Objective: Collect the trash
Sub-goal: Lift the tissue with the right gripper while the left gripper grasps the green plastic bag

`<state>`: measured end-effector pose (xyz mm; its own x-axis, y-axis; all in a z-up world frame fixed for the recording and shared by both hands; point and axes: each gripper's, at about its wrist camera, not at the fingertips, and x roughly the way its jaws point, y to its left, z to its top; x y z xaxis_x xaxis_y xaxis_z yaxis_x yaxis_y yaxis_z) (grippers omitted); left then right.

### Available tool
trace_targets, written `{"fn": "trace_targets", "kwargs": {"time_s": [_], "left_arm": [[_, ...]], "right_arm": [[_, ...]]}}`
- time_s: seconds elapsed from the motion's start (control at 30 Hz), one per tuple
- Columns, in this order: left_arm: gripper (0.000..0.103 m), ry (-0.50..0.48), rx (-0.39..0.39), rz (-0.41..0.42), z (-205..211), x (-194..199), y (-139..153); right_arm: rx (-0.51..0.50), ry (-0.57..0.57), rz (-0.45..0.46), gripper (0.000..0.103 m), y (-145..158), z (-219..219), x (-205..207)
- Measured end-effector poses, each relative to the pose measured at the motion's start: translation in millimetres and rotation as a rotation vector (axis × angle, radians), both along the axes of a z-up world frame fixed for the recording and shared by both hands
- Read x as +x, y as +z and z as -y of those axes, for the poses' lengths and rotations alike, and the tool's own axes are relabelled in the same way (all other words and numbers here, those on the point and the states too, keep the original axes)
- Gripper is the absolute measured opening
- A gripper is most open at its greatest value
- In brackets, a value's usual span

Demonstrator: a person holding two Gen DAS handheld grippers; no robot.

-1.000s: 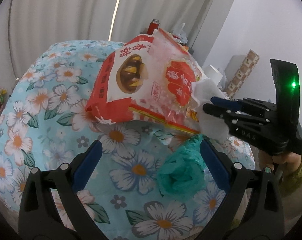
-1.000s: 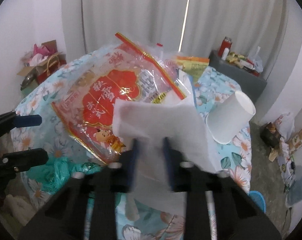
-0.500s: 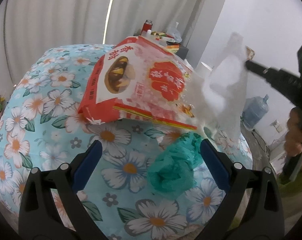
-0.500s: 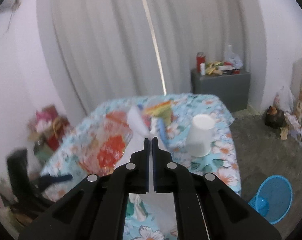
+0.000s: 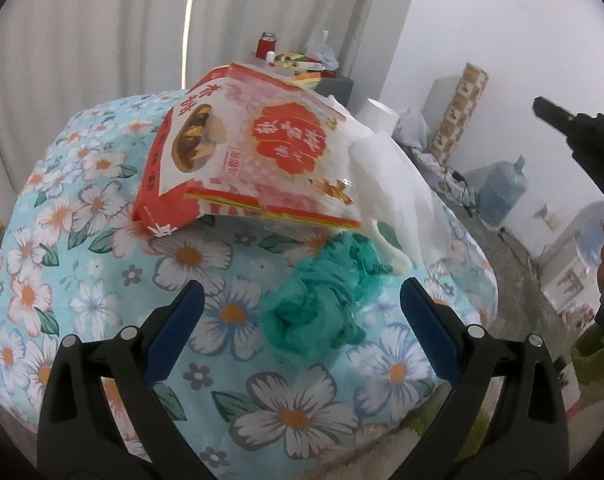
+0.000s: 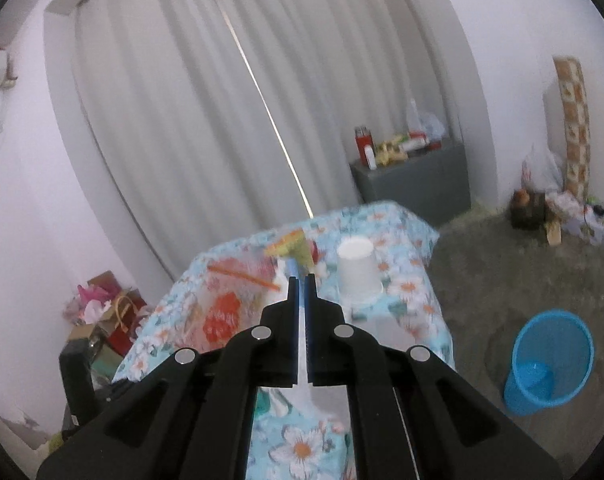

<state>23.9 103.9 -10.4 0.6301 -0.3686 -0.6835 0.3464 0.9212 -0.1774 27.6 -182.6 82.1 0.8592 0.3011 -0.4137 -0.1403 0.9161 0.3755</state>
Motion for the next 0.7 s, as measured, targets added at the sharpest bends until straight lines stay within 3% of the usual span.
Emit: {"fn": "trace_targets", "kwargs": {"time_s": [0.13,0.23,0.3,0.37,0.53,0.7], "left_arm": [[0.094,-0.019,0.028,0.010,7.6,-4.1,2.0],[0.094,-0.034,0.039,0.018,12.5,-6.1,4.4],[0.093,-0.040,0.043,0.020,13.6,-5.3,4.7],[0.090,-0.040,0.046,0.014,14.4,-4.2,3.9],[0.080,-0.019,0.036,-0.034,11.9,3.8,-2.4],[0.076,-0.001,0.036,-0.053,5.6,9.4,-7.1]], "right_arm": [[0.047,-0.031,-0.115,0.003,-29.2,8.2,7.2],[0.219,-0.051,-0.221,0.005,-57.7,34.9,16.8],[0.322,-0.045,-0.296,0.014,-78.7,48.7,22.7],[0.403,-0.075,-0.393,0.039,-100.9,60.8,32.5],[0.629,-0.091,-0.557,0.040,-155.8,80.2,65.2],[0.690,-0.092,-0.641,0.040,-183.3,78.1,102.8]]}}
